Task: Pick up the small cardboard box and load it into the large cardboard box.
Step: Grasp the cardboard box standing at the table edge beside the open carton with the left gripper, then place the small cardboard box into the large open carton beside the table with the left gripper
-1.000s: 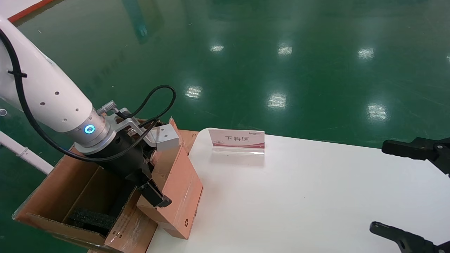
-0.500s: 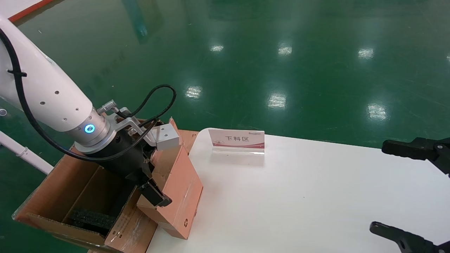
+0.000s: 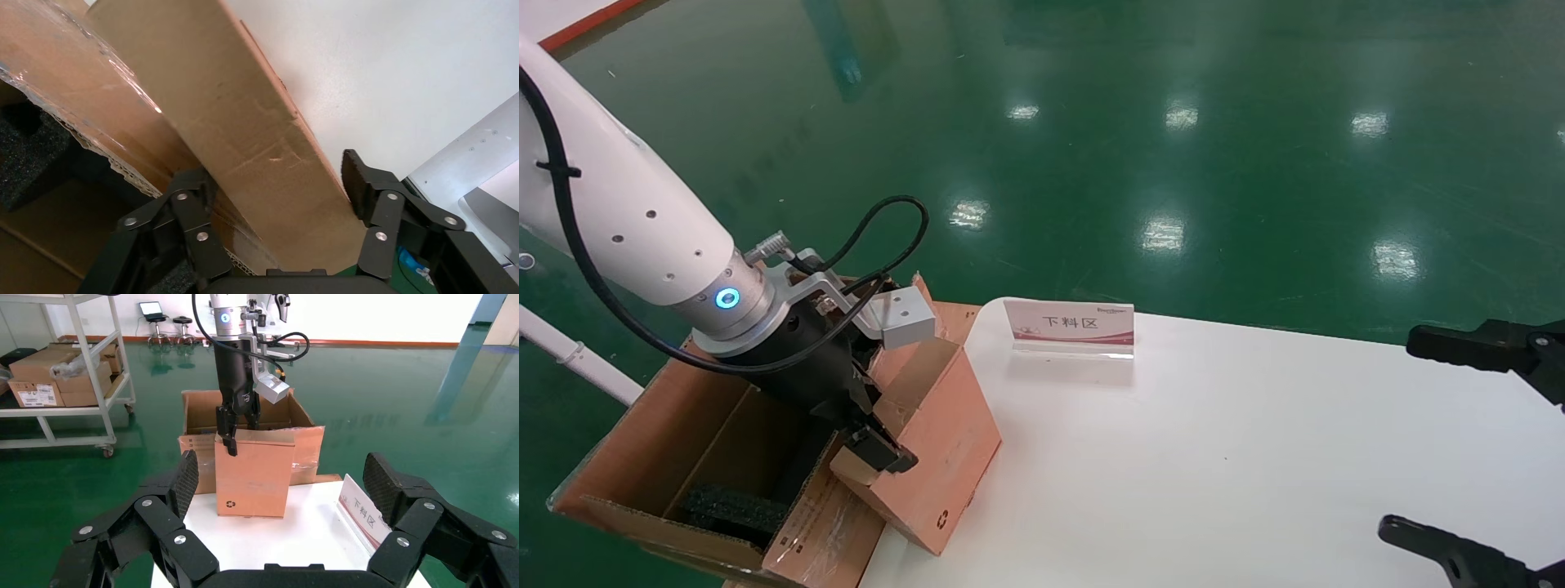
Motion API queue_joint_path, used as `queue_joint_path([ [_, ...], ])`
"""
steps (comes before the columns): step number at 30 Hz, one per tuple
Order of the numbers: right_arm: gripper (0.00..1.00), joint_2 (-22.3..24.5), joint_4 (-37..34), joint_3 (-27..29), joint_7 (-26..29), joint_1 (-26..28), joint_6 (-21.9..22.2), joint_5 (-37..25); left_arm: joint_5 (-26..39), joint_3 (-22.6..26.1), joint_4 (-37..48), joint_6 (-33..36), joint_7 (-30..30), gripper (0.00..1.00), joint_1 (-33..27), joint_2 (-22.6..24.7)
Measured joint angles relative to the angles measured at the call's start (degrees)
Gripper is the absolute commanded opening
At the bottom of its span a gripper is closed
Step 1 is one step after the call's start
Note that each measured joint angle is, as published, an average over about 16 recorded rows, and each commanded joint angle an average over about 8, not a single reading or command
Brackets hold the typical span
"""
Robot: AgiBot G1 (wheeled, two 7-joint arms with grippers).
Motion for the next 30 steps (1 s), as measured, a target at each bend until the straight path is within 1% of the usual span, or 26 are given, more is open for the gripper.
queue_joint_path([
  [2,0.09,0.00,0.00,0.00,0.00,0.00,0.00,0.00,0.01,-0.01,0.00,0.01,-0.01,0.00,0.00,0.01],
  [3,0.03,0.00,0.00,0.00,0.00,0.00,0.00,0.00,0.01,-0.01,0.00,0.01,-0.01,0.00,0.00,0.01],
  [4,0.00,0.00,0.00,0.00,0.00,0.00,0.00,0.00,0.01,-0.01,0.00,0.01,-0.01,0.00,0.00,0.01],
  [19,0.00,0.00,-0.01,-0.01,-0.01,0.01,0.00,0.00,-0.71,-0.62,0.87,0.12,0.41,0.00,-0.80,-0.12],
  [25,0.00,0.00,-0.03,-0.02,-0.02,0.02,-0.01,0.00,-2.94,-2.70,2.89,0.48,1.44,0.00,-3.89,-1.09],
  [30,0.00,0.00,-0.04,-0.04,-0.03,0.03,-0.01,0.01,-5.04,-5.32,6.32,1.25,2.80,0.00,-8.52,-1.81],
])
